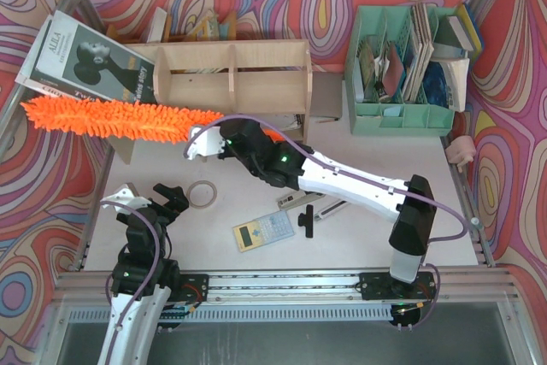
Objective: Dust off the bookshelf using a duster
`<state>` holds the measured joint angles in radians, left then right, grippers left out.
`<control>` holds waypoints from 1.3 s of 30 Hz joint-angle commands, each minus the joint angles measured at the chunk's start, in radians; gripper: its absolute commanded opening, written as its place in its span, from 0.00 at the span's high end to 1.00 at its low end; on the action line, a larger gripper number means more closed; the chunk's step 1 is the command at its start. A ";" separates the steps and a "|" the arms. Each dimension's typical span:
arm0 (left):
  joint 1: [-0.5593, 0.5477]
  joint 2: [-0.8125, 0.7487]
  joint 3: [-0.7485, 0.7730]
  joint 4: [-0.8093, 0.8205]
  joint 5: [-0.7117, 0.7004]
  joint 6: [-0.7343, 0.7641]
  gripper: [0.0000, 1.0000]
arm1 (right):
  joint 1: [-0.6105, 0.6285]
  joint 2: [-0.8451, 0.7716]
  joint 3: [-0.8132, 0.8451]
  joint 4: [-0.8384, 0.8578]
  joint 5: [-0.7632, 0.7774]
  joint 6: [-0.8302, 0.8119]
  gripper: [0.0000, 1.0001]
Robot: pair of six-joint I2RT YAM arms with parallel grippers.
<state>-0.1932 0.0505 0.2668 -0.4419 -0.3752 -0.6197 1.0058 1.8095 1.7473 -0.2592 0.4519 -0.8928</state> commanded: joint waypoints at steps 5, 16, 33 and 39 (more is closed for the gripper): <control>0.005 -0.003 -0.018 0.009 -0.011 0.014 0.01 | -0.028 -0.094 -0.140 0.074 0.068 0.049 1.00; 0.005 0.023 -0.017 0.025 -0.005 0.017 0.01 | 0.024 -0.106 -0.119 0.016 0.069 0.068 1.00; 0.005 0.015 -0.017 0.021 -0.005 0.017 0.02 | 0.119 -0.050 0.075 0.042 0.044 -0.046 1.00; 0.005 -0.004 -0.019 0.011 -0.009 0.015 0.02 | 0.119 -0.002 0.134 0.052 0.035 -0.093 1.00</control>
<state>-0.1932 0.0639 0.2665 -0.4393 -0.3748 -0.6197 1.1206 1.7649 1.8320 -0.2710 0.4850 -0.9298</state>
